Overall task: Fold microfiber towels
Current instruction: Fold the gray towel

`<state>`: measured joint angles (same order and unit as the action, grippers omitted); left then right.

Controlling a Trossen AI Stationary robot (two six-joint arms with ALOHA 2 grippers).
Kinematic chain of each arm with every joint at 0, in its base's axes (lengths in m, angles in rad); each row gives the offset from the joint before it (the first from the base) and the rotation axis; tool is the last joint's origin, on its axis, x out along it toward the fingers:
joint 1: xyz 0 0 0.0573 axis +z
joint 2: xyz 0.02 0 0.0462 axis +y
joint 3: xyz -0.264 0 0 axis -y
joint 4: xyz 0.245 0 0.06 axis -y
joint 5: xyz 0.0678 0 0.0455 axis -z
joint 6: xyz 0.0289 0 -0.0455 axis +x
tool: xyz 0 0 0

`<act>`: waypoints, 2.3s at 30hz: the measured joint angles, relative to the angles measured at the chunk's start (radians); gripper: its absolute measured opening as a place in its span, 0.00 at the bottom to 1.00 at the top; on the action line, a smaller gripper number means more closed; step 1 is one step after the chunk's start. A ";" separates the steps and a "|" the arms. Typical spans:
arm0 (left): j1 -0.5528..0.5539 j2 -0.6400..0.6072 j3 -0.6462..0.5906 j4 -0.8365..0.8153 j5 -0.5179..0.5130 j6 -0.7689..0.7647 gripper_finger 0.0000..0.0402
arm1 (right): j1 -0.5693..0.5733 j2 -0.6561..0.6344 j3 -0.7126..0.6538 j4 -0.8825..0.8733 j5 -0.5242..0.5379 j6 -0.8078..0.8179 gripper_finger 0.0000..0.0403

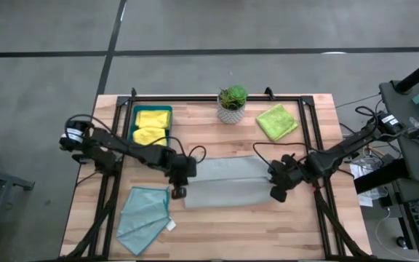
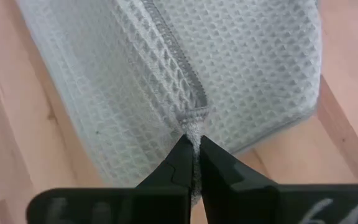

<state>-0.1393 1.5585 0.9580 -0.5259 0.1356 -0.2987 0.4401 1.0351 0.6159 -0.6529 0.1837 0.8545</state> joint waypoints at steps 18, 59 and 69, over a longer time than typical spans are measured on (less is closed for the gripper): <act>-0.010 0.004 -0.008 0.018 -0.220 0.049 0.00 | -0.036 0.002 0.000 0.017 0.050 -0.009 0.02; 0.002 0.096 -0.029 0.402 -0.357 0.070 0.32 | -0.141 0.002 -0.003 -0.072 0.097 0.044 0.18; 0.000 0.221 -0.027 0.410 -0.292 0.042 0.32 | -0.231 0.002 -0.005 -0.086 0.124 0.051 0.38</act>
<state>-0.1394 1.7791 0.9314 -0.1161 -0.1567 -0.2563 0.2089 1.0372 0.6104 -0.7393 0.3080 0.9053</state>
